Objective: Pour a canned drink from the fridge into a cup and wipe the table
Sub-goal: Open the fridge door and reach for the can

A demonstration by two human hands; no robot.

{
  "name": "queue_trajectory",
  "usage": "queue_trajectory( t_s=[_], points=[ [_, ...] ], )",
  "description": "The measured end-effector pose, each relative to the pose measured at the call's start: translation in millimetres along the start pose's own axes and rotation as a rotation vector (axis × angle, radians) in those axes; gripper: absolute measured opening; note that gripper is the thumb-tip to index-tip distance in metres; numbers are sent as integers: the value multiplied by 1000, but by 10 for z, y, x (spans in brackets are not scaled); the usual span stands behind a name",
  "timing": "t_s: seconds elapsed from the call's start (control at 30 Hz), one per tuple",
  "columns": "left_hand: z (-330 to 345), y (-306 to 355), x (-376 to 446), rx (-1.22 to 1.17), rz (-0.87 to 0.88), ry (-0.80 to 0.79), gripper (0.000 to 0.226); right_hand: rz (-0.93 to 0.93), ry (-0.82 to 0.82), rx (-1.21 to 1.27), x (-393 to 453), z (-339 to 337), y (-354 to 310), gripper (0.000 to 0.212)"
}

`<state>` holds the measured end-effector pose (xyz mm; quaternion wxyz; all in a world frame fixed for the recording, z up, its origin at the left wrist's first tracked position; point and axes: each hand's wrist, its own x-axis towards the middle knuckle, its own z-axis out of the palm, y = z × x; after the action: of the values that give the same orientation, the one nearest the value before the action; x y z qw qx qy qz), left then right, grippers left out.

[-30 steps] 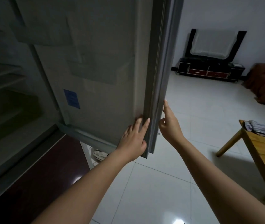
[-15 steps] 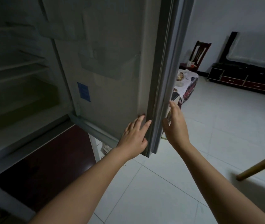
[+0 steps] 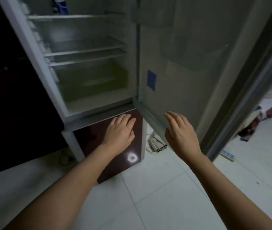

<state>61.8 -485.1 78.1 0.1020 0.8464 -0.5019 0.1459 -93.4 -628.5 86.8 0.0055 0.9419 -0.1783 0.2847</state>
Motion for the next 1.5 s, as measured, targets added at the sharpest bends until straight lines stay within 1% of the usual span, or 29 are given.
queue_trajectory(
  t_s=[0.1, 0.23, 0.37, 0.5, 0.63, 0.73, 0.83, 1.0, 1.3, 1.5],
  points=[
    [-44, -246, -131, 32, -43, -21, 46, -29, -79, -8, 91, 175, -94, 50],
    [-171, -719, -413, 153, -139, -34, 46, -103, -180, 6, 242, 464, -458, 53],
    [-279, -1124, -644, 185, -218, -42, 40, -127, -272, 47, 344, 662, -810, 49],
    [-337, -1424, -766, 146, -284, -67, 44, -164, -333, 34, 458, 794, -1073, 46],
    [-360, -1617, -762, 157, -292, -75, 48, -177, -356, 18, 576, 877, -1221, 47],
    [-392, -1744, -683, 164, -300, -63, 48, -173, -357, -7, 740, 873, -1318, 52],
    [-466, -1854, -548, 159, -299, -35, 48, -151, -343, -35, 939, 830, -1390, 55],
    [-642, -2025, -207, 132, -263, 48, 48, -115, -266, -3, 1302, 650, -1459, 55],
    [-852, -2397, 663, 127, -254, 159, 47, -68, -9, 74, 2237, 599, -1472, 50],
    [-860, -2684, 1450, 125, -268, 234, 48, -85, 111, 193, 3061, 811, -1326, 47]
  ],
)
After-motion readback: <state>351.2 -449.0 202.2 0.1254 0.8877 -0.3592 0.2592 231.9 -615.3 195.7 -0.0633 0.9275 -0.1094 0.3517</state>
